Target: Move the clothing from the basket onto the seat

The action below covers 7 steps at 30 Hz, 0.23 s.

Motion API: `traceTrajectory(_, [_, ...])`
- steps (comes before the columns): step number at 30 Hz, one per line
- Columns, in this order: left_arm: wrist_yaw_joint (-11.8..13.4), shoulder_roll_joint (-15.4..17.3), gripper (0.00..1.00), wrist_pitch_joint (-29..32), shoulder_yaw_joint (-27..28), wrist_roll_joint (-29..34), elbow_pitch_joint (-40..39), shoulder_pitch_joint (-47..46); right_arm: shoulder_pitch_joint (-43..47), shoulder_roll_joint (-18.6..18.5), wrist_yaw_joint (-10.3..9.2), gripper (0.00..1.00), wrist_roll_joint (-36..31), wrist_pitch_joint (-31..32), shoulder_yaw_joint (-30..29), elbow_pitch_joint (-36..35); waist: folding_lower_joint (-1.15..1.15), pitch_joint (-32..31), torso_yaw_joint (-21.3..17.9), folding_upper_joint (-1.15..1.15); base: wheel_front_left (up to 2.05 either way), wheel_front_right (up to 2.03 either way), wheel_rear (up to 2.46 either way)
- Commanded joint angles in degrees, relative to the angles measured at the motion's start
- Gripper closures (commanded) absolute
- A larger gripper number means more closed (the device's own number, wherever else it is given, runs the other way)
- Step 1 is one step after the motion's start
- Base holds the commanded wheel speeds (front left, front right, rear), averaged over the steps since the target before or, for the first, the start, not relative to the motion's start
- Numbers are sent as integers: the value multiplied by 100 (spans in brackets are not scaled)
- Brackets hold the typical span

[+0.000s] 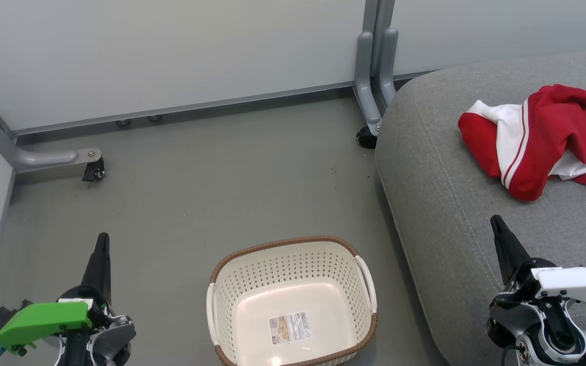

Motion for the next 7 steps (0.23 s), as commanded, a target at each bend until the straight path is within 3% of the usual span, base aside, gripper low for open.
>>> traceTrajectory(1, [-9, 38, 100, 19, 10, -17, 5, -63, -39, -1, 2, 100, -20, 15, -10, 11, 0, 0, 0, 0, 0, 0, 0])
traceTrajectory(7, [-9, 38, 100, 19, 10, -17, 5, -63, -39, 0, 2, 100, -22, 17, -12, 10, 0, 0, 0, 0, 0, 0, 0])
